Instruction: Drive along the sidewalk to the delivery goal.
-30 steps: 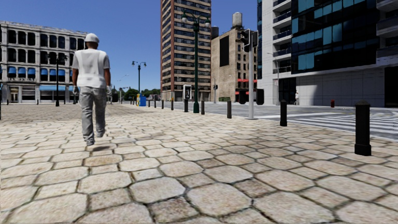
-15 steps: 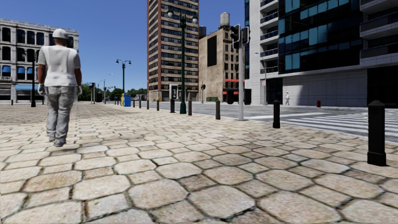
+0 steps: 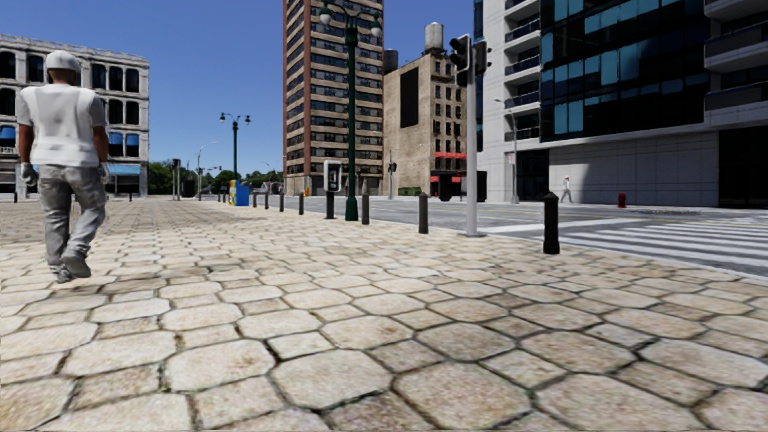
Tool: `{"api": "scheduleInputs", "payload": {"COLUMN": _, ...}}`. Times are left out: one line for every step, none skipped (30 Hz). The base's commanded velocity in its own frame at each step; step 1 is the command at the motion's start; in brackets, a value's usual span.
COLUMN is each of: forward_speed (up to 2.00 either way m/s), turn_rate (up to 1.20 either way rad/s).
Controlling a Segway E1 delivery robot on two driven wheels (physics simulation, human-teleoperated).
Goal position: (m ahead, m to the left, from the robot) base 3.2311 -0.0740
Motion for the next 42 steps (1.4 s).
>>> {"api": "scheduleInputs", "payload": {"forward_speed": 1.16, "turn_rate": 0.0}}
{"api": "scheduleInputs", "payload": {"forward_speed": 1.16, "turn_rate": 0.0}}
{"api": "scheduleInputs", "payload": {"forward_speed": 1.16, "turn_rate": 0.0}}
{"api": "scheduleInputs", "payload": {"forward_speed": 1.16, "turn_rate": 0.0}}
{"api": "scheduleInputs", "payload": {"forward_speed": 1.16, "turn_rate": 0.0}}
{"api": "scheduleInputs", "payload": {"forward_speed": 1.16, "turn_rate": 0.0}}
{"api": "scheduleInputs", "payload": {"forward_speed": 1.16, "turn_rate": 0.0}}
{"api": "scheduleInputs", "payload": {"forward_speed": 1.16, "turn_rate": 0.0}}
{"api": "scheduleInputs", "payload": {"forward_speed": 1.16, "turn_rate": 0.0}}
{"api": "scheduleInputs", "payload": {"forward_speed": 1.16, "turn_rate": 0.0}}
{"api": "scheduleInputs", "payload": {"forward_speed": 1.16, "turn_rate": 0.0}}
{"api": "scheduleInputs", "payload": {"forward_speed": 1.16, "turn_rate": 0.0}}
{"api": "scheduleInputs", "payload": {"forward_speed": 1.16, "turn_rate": 0.0}}
{"api": "scheduleInputs", "payload": {"forward_speed": 1.16, "turn_rate": 0.0}}
{"api": "scheduleInputs", "payload": {"forward_speed": 1.16, "turn_rate": 0.0}}
{"api": "scheduleInputs", "payload": {"forward_speed": 1.16, "turn_rate": 0.0}}
{"api": "scheduleInputs", "payload": {"forward_speed": 1.16, "turn_rate": 0.0}}
{"api": "scheduleInputs", "payload": {"forward_speed": 1.16, "turn_rate": 0.0}}
{"api": "scheduleInputs", "payload": {"forward_speed": 1.16, "turn_rate": 0.0}}
{"api": "scheduleInputs", "payload": {"forward_speed": 1.16, "turn_rate": 0.0}}
{"api": "scheduleInputs", "payload": {"forward_speed": 1.16, "turn_rate": 0.0}}
{"api": "scheduleInputs", "payload": {"forward_speed": 1.16, "turn_rate": 0.0}}
{"api": "scheduleInputs", "payload": {"forward_speed": 1.16, "turn_rate": 0.0}}
{"api": "scheduleInputs", "payload": {"forward_speed": 1.16, "turn_rate": 0.0}}
{"api": "scheduleInputs", "payload": {"forward_speed": 1.16, "turn_rate": 0.0}}
{"api": "scheduleInputs", "payload": {"forward_speed": 1.16, "turn_rate": 0.0}}
{"api": "scheduleInputs", "payload": {"forward_speed": 1.16, "turn_rate": 0.0}}
{"api": "scheduleInputs", "payload": {"forward_speed": 1.16, "turn_rate": 0.0}}
{"api": "scheduleInputs", "payload": {"forward_speed": 1.16, "turn_rate": 0.0}}
{"api": "scheduleInputs", "payload": {"forward_speed": 1.16, "turn_rate": 0.0}}
{"api": "scheduleInputs", "payload": {"forward_speed": 1.16, "turn_rate": 0.0}}
{"api": "scheduleInputs", "payload": {"forward_speed": 1.16, "turn_rate": 0.0}}
{"api": "scheduleInputs", "payload": {"forward_speed": 1.16, "turn_rate": 0.0}}
{"api": "scheduleInputs", "payload": {"forward_speed": 1.16, "turn_rate": 0.0}}
{"api": "scheduleInputs", "payload": {"forward_speed": 1.16, "turn_rate": 0.0}}
{"api": "scheduleInputs", "payload": {"forward_speed": 1.16, "turn_rate": 0.0}}
{"api": "scheduleInputs", "payload": {"forward_speed": 1.16, "turn_rate": 0.0}}
{"api": "scheduleInputs", "payload": {"forward_speed": 1.16, "turn_rate": 0.0}}
{"api": "scheduleInputs", "payload": {"forward_speed": 1.16, "turn_rate": 0.0}}
{"api": "scheduleInputs", "payload": {"forward_speed": 1.16, "turn_rate": 0.0}}
{"api": "scheduleInputs", "payload": {"forward_speed": 1.16, "turn_rate": 0.0}}
{"api": "scheduleInputs", "payload": {"forward_speed": 1.16, "turn_rate": 0.0}}
